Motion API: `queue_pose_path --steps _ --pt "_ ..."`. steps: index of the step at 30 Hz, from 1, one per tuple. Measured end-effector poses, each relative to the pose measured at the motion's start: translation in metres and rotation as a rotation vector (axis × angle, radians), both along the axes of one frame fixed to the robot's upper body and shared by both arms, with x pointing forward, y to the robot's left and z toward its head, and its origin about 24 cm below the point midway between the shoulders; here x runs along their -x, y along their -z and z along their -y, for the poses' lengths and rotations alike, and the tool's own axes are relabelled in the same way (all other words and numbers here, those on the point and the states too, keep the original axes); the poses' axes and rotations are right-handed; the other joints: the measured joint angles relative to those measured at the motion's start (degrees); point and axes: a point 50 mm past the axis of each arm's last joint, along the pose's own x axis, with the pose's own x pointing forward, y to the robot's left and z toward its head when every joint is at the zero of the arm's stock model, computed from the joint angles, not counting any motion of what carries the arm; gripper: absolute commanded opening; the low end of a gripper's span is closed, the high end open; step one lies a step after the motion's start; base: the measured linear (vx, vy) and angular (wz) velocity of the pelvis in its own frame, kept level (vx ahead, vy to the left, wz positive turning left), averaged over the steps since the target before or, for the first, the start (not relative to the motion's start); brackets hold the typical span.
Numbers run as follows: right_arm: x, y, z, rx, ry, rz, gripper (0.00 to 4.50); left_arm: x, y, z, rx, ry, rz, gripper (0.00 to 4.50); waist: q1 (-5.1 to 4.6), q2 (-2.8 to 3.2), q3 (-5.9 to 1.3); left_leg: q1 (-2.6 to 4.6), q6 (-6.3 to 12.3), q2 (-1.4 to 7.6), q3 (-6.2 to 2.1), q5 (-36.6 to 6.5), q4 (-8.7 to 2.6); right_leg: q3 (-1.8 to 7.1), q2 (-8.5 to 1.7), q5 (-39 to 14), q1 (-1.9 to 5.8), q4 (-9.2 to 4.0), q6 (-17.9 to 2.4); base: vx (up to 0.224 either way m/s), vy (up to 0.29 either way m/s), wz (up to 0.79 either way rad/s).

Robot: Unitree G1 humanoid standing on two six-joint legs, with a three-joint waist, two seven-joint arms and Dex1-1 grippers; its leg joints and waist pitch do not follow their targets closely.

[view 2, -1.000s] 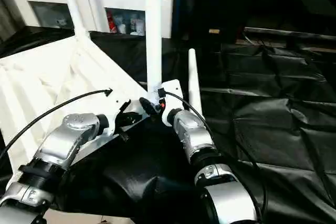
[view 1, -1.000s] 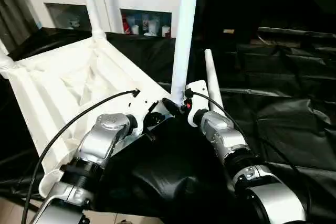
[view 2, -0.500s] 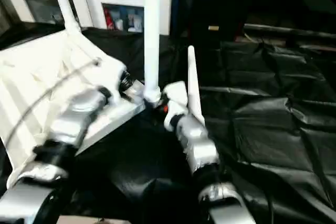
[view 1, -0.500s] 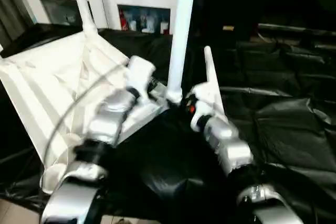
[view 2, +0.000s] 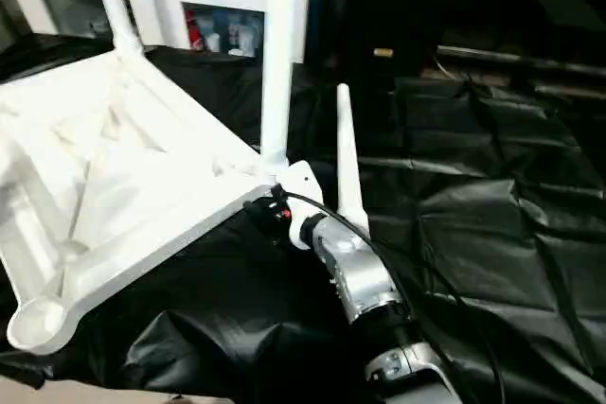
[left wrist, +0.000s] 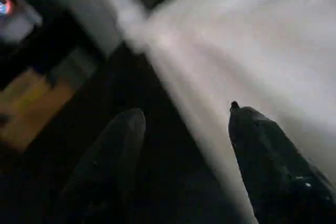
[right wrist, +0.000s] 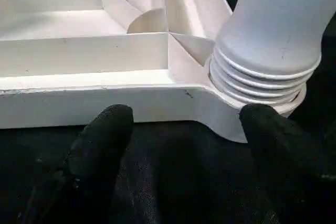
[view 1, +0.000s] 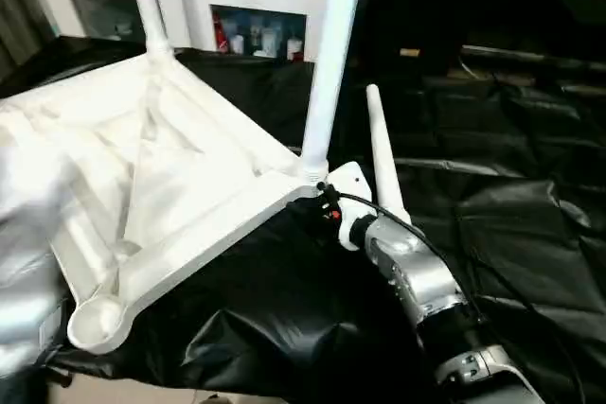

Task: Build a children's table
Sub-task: Rotate leg to tighten, then rotate table base

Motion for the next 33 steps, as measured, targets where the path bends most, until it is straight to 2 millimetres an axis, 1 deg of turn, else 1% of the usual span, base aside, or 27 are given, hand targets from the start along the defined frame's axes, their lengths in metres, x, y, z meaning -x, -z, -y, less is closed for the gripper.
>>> queue_pose_path --steps 1,3,5,7,10,13,14,17,18,20,21,23,24,26,27,30,33 --pt "-0.001 0.000 -0.001 0.006 -0.006 -0.006 3.71 0.006 0.005 -0.003 0.007 -0.020 -0.034 3.15 0.03 -0.18 -0.04 -0.01 0.00 0.00 0.00 0.0 0.00 0.00 0.00 0.0 0.04 0.04 0.0 0.000 0.000 0.00" --pt "-0.003 0.001 -0.002 0.014 -0.008 -0.016 3.71 0.013 0.015 -0.004 0.026 -0.042 -0.089 3.30 0.09 -0.53 -0.18 0.04 -0.01 0.02 -0.07 0.0 0.00 -0.03 0.05 -0.2 0.04 0.04 0.3 0.000 0.000 0.00" --pt "-0.004 0.003 -0.006 0.022 -0.017 -0.029 3.71 0.019 0.018 -0.004 0.022 -0.064 -0.128 3.30 -0.04 -0.59 -0.22 0.04 -0.01 0.02 -0.10 0.0 0.00 -0.02 0.05 -0.1 0.13 0.05 0.3 0.000 0.000 0.00" --pt "-0.006 0.004 -0.010 0.030 -0.021 -0.037 3.71 0.023 0.019 -0.003 0.011 -0.069 -0.159 3.30 -0.29 -0.60 -0.24 0.18 -0.01 0.01 -0.15 0.0 0.02 0.00 0.05 -0.1 0.26 0.02 0.3 0.000 0.000 0.00" --pt "-0.009 0.004 -0.012 0.033 -0.021 -0.040 3.71 0.031 0.024 0.000 0.021 -0.069 -0.208 3.30 -0.38 -0.55 -0.26 0.25 -0.01 0.00 -0.22 0.0 0.07 0.01 0.05 -0.1 0.27 0.02 0.3 0.000 0.000 0.00" --pt "-0.012 0.004 -0.012 0.038 -0.014 -0.047 3.71 0.036 0.036 0.007 0.099 -0.023 -0.278 3.30 -0.10 -0.45 -0.25 0.24 -0.01 -0.01 -0.20 0.0 0.07 -0.02 0.05 0.0 0.27 0.04 0.2 0.000 0.000 0.00" --pt "-0.013 0.005 -0.012 0.041 -0.014 -0.054 3.71 0.037 0.041 0.012 0.132 0.006 -0.313 3.30 -0.01 -0.30 -0.19 0.20 -0.01 -0.01 -0.21 0.0 0.09 -0.03 0.06 0.0 0.22 0.03 0.2 0.000 0.000 0.00" --pt "-0.011 0.009 -0.014 0.046 -0.019 -0.075 3.71 0.033 0.041 0.024 0.172 0.092 -0.327 3.30 0.73 -0.08 -0.25 0.11 -0.01 0.00 -0.21 0.0 0.14 0.00 0.05 0.2 0.19 0.01 -0.1 0.000 0.000 0.00" --pt "-0.011 0.009 -0.014 0.044 -0.021 -0.076 3.71 0.031 0.041 0.029 0.181 0.129 -0.345 3.30 0.98 0.34 -0.15 0.06 -0.01 0.00 -0.21 0.0 0.22 0.00 0.04 0.3 0.20 -0.02 -0.1 0.000 0.000 0.00" --pt "-0.014 0.010 -0.006 0.058 -0.005 -0.073 3.71 0.028 0.042 0.038 0.188 0.223 -0.381 3.30 1.55 0.70 -0.13 0.03 0.00 -0.01 -0.21 0.0 0.48 0.03 0.00 0.2 0.37 -0.04 -0.1 0.000 0.000 0.00" --pt "-0.014 0.009 -0.003 0.058 0.003 -0.073 3.71 0.026 0.043 0.045 0.197 0.274 -0.391 3.30 1.64 0.88 -0.08 0.03 0.01 -0.04 -0.17 0.0 0.56 0.11 -0.04 0.2 0.44 -0.06 0.0 0.000 0.000 0.00" --pt "-0.015 0.010 0.000 0.062 0.011 -0.073 3.71 0.022 0.045 0.056 0.209 0.348 -0.393 3.30 1.61 1.14 0.03 0.00 0.01 -0.05 -0.09 0.0 0.57 0.18 -0.07 0.2 0.45 -0.07 0.0 0.000 0.000 0.00" --pt "-0.015 0.010 0.001 0.063 0.012 -0.073 3.71 0.020 0.046 0.059 0.213 0.370 -0.391 3.30 1.61 1.15 0.04 -0.01 0.01 -0.05 -0.10 0.0 0.56 0.17 -0.07 0.2 0.45 -0.07 0.0 0.000 0.000 0.00" --pt "-0.016 0.009 0.004 0.065 0.018 -0.070 3.71 0.010 0.049 0.076 0.234 0.450 -0.377 3.30 1.64 1.17 0.06 -0.04 0.01 -0.03 -0.12 0.0 0.56 0.14 -0.06 0.2 0.45 -0.04 0.0 0.000 0.000 0.00" --pt "-0.016 0.008 0.004 0.063 0.019 -0.066 3.71 0.006 0.050 0.081 0.241 0.472 -0.373 3.30 1.58 1.19 0.07 -0.03 0.01 -0.03 -0.12 0.0 0.56 0.14 -0.05 0.2 0.45 -0.02 0.0 0.000 0.000 0.00" --pt "-0.017 0.004 0.010 0.060 0.026 -0.052 3.71 -0.004 0.051 0.096 0.252 0.539 -0.366 3.30 1.24 1.20 0.08 -0.02 0.01 -0.03 -0.13 0.0 0.55 0.13 -0.03 0.2 0.44 0.01 0.1 0.000 0.000 0.00" --pt "-0.017 -0.002 0.017 0.044 0.052 -0.045 3.71 -0.010 0.053 0.105 0.256 0.579 -0.353 3.30 0.86 1.21 0.08 -0.03 0.01 -0.02 -0.13 0.0 0.55 0.13 -0.01 0.2 0.44 0.01 0.1 0.000 0.000 0.00"
